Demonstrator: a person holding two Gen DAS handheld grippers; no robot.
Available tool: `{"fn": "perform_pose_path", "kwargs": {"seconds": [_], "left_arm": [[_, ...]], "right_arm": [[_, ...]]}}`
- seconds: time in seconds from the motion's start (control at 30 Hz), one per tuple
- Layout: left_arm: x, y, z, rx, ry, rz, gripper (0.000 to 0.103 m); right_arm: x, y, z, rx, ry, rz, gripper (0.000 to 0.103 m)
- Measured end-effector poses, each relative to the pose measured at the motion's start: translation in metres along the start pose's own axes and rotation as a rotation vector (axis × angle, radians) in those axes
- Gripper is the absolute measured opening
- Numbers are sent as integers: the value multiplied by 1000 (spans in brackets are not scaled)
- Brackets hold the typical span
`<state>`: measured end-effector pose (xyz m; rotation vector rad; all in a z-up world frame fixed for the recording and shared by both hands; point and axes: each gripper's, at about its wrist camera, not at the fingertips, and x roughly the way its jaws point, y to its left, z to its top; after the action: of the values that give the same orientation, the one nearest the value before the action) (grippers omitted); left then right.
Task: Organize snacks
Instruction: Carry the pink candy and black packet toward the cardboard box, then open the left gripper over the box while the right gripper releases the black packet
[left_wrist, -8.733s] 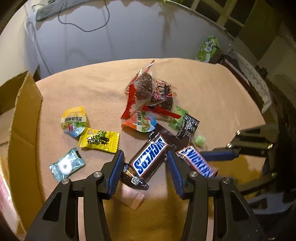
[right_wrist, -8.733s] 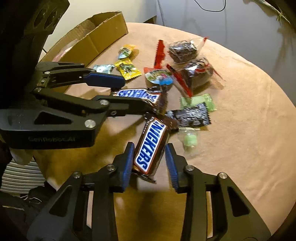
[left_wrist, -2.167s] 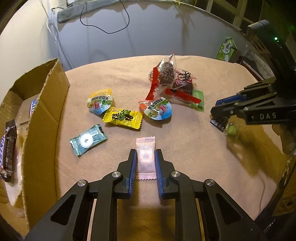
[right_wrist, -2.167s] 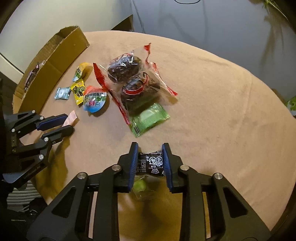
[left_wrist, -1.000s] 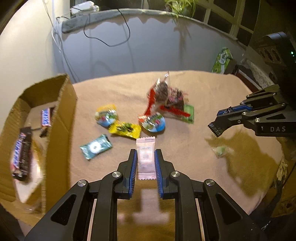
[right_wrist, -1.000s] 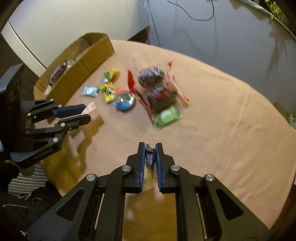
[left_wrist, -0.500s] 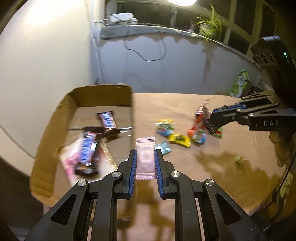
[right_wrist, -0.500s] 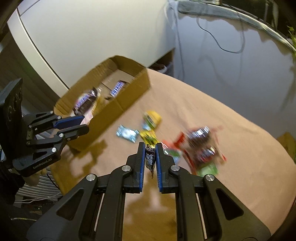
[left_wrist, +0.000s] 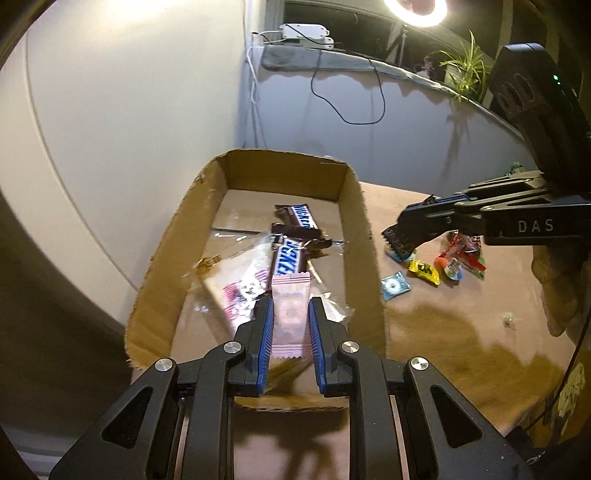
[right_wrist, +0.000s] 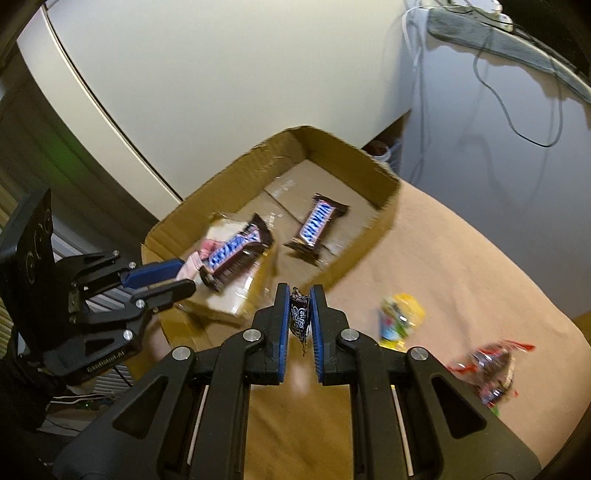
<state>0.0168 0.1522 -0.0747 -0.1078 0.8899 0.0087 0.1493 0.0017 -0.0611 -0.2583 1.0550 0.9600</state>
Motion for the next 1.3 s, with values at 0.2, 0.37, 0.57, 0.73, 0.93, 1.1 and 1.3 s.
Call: {"fn": "perform_pose_path", "kwargs": {"seconds": [0.2, 0.37, 0.57, 0.73, 0.93, 1.1, 1.3], "left_arm": [[0, 9, -2, -14, 2, 1, 17], [0, 13, -3, -26, 4, -1, 18], [1, 14, -2, -30, 6, -5, 18], [2, 14, -2, -25, 8, -6, 21], [0, 14, -1, -36, 3, -1, 34], [-3, 10, -1, -31, -5, 0, 34], [-5, -1, -1, -10, -9, -4, 34]], "right_arm": [[21, 16, 11, -14, 21, 26, 11], [32, 22, 14, -22, 43, 37, 11], [44, 26, 16, -25, 62, 42, 11], [47, 30, 17, -33, 66, 39, 11], [46, 35, 18, -42, 56, 24, 51], [38, 35, 16, -44, 43, 14, 54], [25, 27, 10, -39, 28, -9, 66]]}}
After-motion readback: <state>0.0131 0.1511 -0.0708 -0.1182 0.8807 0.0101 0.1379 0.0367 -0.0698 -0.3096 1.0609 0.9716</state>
